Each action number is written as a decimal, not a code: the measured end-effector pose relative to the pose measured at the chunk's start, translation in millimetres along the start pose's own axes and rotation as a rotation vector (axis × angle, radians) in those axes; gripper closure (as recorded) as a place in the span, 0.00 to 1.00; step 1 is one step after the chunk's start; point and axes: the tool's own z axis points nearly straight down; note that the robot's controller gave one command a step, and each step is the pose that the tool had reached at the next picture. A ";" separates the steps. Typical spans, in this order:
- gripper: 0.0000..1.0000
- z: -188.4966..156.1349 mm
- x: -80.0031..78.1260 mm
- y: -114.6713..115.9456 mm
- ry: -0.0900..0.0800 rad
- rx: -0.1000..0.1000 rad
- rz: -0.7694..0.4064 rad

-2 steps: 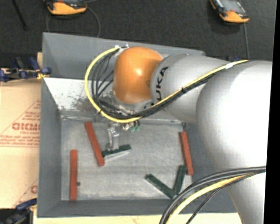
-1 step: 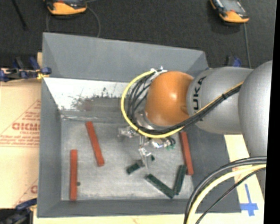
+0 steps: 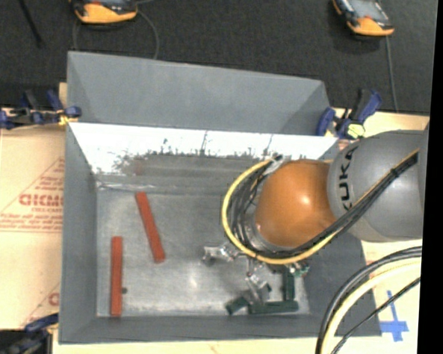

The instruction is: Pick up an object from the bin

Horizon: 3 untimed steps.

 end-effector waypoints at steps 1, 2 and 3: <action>0.00 -0.3 36.0 8.5 0.000 0.001 -0.223; 1.00 -0.8 35.7 8.3 0.001 0.001 -0.220; 1.00 -156.5 53.8 -18.2 -0.003 0.007 -0.183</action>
Offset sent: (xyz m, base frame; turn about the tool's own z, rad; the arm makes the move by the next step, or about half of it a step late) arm -0.0339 -0.0168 -0.0009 -0.2243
